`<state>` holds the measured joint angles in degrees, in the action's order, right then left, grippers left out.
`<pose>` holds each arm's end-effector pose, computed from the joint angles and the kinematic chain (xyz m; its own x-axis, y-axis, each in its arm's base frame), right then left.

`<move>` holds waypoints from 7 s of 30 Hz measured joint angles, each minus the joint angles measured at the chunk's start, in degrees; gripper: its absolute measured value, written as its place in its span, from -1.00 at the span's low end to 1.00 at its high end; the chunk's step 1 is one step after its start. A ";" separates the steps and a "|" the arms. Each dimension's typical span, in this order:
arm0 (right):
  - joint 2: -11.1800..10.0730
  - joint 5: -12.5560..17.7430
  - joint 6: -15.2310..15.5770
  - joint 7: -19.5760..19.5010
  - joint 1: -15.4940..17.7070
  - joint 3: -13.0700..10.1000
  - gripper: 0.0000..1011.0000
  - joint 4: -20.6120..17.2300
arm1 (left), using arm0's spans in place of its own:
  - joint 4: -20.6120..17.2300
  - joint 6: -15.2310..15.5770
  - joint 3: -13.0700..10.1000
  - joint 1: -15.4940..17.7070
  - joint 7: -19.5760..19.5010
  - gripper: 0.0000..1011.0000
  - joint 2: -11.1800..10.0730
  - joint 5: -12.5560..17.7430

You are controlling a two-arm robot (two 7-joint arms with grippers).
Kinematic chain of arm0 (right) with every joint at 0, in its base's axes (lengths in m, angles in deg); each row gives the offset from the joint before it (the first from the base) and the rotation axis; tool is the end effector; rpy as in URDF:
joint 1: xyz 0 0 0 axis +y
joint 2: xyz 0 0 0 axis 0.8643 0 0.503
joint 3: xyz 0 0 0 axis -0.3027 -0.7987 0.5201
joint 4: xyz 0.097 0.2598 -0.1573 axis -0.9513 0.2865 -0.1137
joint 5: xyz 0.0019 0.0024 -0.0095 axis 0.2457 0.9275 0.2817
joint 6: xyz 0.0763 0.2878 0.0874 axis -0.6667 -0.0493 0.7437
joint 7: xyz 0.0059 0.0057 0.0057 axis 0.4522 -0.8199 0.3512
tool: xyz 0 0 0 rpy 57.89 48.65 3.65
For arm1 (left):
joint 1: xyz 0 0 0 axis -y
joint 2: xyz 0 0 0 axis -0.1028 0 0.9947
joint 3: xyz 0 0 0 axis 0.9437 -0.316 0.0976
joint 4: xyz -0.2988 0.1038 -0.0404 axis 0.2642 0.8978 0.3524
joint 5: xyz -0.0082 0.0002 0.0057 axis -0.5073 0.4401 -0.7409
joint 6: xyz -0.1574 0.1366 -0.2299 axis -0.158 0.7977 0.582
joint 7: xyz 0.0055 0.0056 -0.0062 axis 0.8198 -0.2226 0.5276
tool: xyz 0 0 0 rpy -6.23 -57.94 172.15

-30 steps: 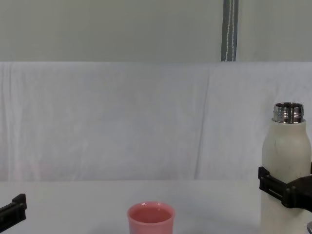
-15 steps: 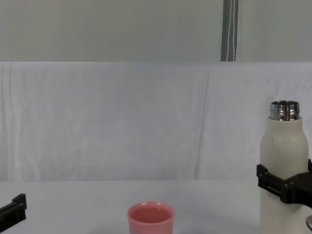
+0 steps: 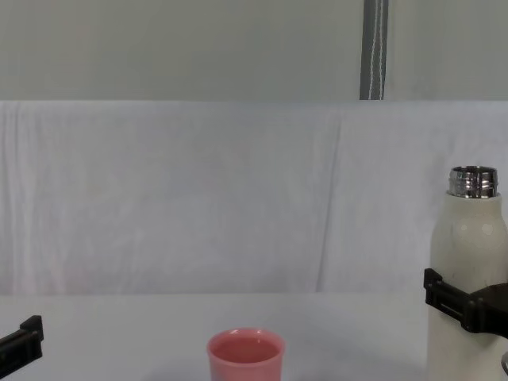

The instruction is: Grasp the thermos with one hand and pour water into the cup lid.

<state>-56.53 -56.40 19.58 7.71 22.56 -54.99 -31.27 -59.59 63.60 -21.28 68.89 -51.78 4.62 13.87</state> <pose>0.3695 0.0132 -0.3409 0.2225 -0.9719 0.0761 0.9574 0.2326 0.1712 0.2472 0.0443 -0.3121 0.1244 0.9917 -0.0328 -0.9921 0.1239 -0.0176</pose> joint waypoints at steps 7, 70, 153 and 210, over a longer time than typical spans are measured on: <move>0.26 0.21 -0.25 -0.18 0.14 -0.17 0.88 0.35 | 0.00 0.00 0.00 0.00 0.00 0.98 0.00 0.00; 0.22 0.21 0.46 -0.27 -0.29 -0.49 0.88 0.37 | 0.00 0.00 0.00 0.00 0.00 0.98 0.00 0.00; -1.51 1.21 2.91 0.41 8.46 -1.06 0.98 -8.44 | 0.00 0.00 0.00 0.00 0.00 0.98 0.00 0.00; -5.62 5.84 0.07 7.11 13.60 5.64 0.98 -9.72 | 0.00 0.00 0.00 0.00 0.00 0.98 0.00 0.00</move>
<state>-62.15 -50.56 19.65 14.82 36.16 -49.35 -40.99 -59.59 63.60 -21.28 68.89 -51.79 4.62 13.87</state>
